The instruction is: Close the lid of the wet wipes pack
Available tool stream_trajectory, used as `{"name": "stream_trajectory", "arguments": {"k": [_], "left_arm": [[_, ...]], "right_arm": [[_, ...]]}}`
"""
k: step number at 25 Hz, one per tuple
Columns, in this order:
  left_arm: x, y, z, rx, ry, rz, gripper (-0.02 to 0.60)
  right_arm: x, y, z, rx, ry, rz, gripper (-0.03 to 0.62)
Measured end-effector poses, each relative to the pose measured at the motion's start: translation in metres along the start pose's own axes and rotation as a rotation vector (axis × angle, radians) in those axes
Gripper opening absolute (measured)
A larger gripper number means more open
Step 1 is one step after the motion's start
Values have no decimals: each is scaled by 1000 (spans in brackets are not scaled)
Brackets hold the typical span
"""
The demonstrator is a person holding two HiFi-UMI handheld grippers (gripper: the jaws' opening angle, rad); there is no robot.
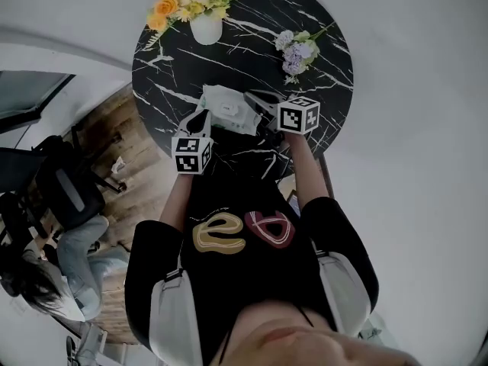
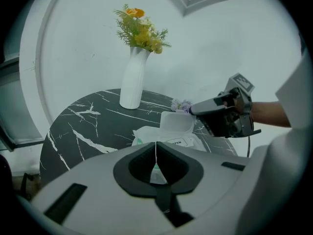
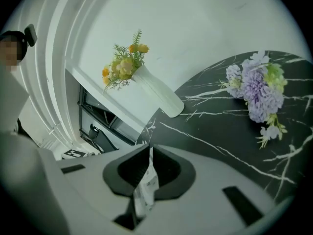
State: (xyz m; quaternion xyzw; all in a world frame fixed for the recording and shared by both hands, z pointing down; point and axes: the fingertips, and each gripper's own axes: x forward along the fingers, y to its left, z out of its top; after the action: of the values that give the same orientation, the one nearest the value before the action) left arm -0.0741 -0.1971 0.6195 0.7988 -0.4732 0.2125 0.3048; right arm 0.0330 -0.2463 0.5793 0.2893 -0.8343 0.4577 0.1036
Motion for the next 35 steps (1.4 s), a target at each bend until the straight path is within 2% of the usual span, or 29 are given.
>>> {"name": "stream_trajectory", "arguments": {"k": [11, 17, 22, 23, 35], "left_arm": [[4, -1, -11, 13, 39, -5, 21], [2, -1, -11, 14, 33, -12, 20], [1, -2, -13, 56, 38, -12, 20], [1, -2, -13, 51, 36, -14, 20], [-6, -1, -8, 44, 17, -10, 21]], "right_arm": [[-3, 17, -16, -82, 31, -20, 35], [-4, 23, -24, -114, 42, -36, 35], [-4, 25, -31, -114, 44, -44, 34], [-4, 25, -32, -113, 43, -48, 15], [0, 29, -43, -105, 37, -58, 14]]}}
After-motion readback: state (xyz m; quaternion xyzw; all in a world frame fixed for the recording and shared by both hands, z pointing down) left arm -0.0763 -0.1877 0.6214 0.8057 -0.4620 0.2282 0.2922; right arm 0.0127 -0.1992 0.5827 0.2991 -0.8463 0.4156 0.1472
